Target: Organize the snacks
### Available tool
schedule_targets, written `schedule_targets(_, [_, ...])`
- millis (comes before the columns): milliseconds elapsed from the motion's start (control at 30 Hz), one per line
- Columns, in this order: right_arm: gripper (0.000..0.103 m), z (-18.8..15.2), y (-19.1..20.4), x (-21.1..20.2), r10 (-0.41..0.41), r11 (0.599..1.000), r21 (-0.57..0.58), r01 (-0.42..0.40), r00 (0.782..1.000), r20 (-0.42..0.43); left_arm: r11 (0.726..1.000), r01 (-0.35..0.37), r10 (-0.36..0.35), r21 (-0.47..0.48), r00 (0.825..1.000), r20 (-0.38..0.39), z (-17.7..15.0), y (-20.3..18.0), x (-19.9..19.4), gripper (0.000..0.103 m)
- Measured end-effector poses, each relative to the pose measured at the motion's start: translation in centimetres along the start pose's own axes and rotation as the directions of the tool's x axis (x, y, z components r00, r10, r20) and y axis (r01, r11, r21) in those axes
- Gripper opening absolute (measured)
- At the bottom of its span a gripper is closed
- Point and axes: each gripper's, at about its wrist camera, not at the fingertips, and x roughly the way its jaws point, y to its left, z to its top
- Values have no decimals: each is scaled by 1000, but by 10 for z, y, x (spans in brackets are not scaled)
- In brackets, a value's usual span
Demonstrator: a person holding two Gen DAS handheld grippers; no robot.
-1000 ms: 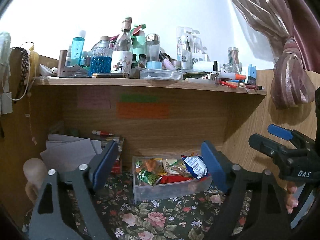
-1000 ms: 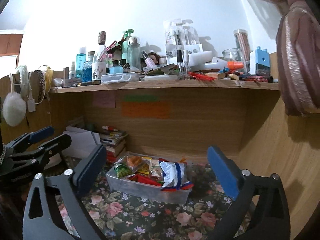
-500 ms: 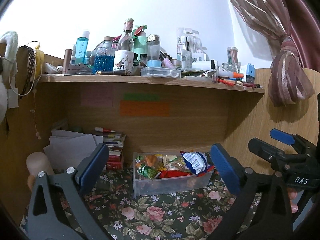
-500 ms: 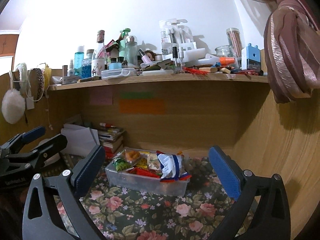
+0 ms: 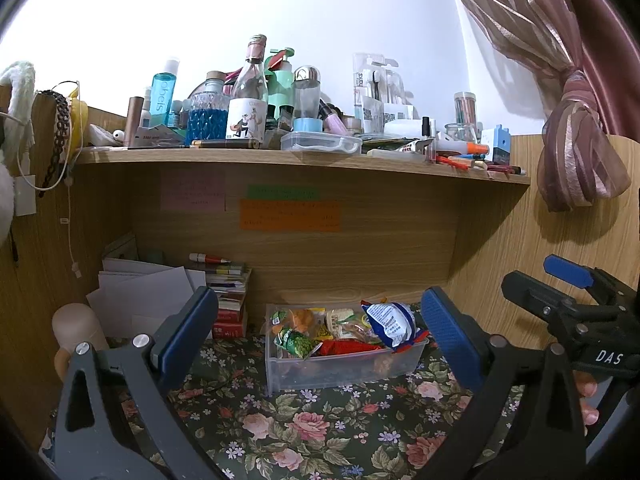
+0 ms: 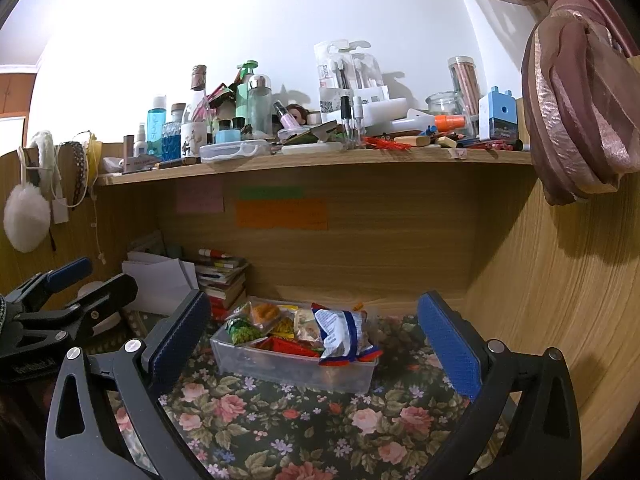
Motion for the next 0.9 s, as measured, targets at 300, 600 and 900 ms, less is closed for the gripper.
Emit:
schedule_targets(300, [103, 1, 1, -2, 6, 1000, -5, -6, 1000, 5, 1000, -3, 3, 0, 1000, -1, -1, -2, 0, 103])
schedule_targets(600, [103, 1, 2, -3, 9, 1000, -6, -9, 1000, 8, 1000, 6, -6, -3, 1000, -3, 0, -3, -1, 103])
schedule_targets(900, [103, 2, 2, -3, 10, 1000, -1, -10, 1000, 10, 1000, 14, -14, -7, 1000, -8, 1, -5, -3, 103])
